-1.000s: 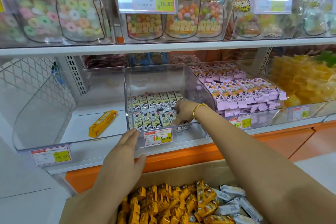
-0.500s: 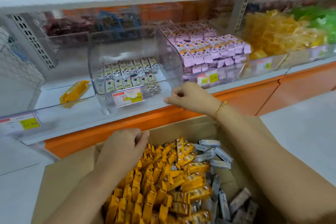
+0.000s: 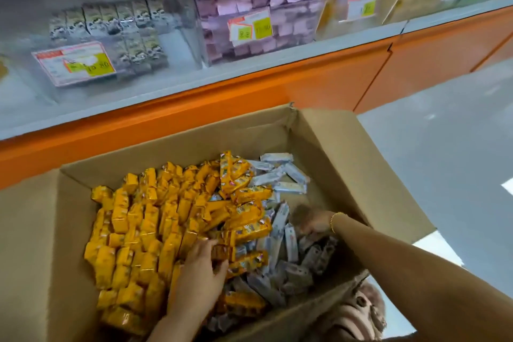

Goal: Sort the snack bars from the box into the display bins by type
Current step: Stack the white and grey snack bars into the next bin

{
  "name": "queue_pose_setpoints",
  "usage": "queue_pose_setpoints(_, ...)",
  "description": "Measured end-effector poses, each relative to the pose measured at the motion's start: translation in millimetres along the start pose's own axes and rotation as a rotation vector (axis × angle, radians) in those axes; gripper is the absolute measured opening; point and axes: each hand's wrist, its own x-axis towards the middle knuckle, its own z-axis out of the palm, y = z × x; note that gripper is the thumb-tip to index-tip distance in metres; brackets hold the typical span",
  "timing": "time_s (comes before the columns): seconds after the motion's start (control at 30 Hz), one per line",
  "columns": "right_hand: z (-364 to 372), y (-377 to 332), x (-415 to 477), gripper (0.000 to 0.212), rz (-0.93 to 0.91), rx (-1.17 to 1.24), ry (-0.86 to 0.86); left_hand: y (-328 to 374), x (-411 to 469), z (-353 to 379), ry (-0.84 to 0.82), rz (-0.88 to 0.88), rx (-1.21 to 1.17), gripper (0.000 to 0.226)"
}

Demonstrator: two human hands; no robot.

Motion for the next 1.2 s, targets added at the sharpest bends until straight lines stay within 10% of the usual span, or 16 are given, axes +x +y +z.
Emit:
queue_pose_setpoints(0.37,29,0,49,0.030,-0.218,-0.184,0.063,71,67,43,0.126,0.192,-0.070,0.029)
queue_pose_setpoints(0.7,-49,-41,-11,0.045,-0.317,-0.381,0.146,119,136,80,-0.241,0.170,0.023,0.019)
queue_pose_setpoints(1.07,-138,-29,-76,0.031,-0.587,-0.221,0.527,121,154,115,-0.291,-0.019,0.216,0.024)
queue_pose_setpoints(1.2,-155,-6,-81,0.033,-0.675,0.095,0.413,127,152,98,-0.344,-0.192,-0.184,0.024)
